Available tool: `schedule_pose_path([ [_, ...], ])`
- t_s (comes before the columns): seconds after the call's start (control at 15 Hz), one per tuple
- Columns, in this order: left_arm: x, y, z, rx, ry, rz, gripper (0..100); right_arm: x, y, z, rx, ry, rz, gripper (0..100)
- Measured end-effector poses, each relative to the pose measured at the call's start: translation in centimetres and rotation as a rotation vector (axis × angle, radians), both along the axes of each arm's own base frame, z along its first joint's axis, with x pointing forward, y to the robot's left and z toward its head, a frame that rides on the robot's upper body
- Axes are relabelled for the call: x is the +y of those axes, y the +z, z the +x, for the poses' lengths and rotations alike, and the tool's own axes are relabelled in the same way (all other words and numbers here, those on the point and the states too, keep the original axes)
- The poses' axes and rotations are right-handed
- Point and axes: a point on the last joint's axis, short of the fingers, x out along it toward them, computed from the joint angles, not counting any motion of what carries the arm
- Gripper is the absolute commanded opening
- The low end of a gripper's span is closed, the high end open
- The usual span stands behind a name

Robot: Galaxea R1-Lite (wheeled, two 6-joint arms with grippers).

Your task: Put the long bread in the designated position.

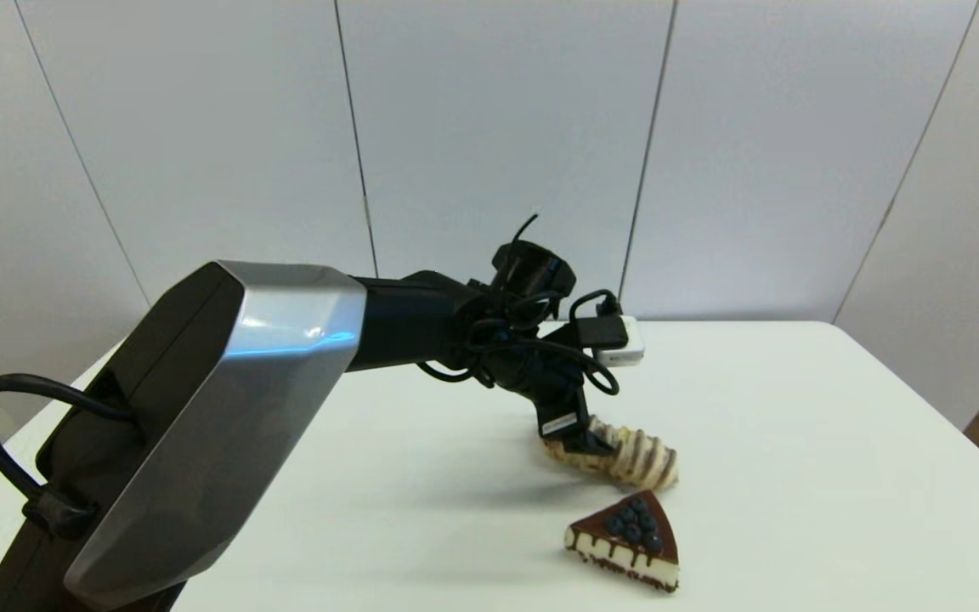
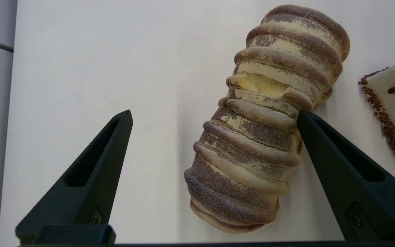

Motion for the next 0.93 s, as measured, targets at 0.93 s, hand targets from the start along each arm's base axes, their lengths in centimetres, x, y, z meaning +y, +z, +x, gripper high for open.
schedule_pose_path([
  [0.93, 17.8, 13.1, -6.1, -0.097, 0.345, -0.075, 100, 0.0, 0.0, 0.0, 0.000, 0.000, 0.000, 100],
])
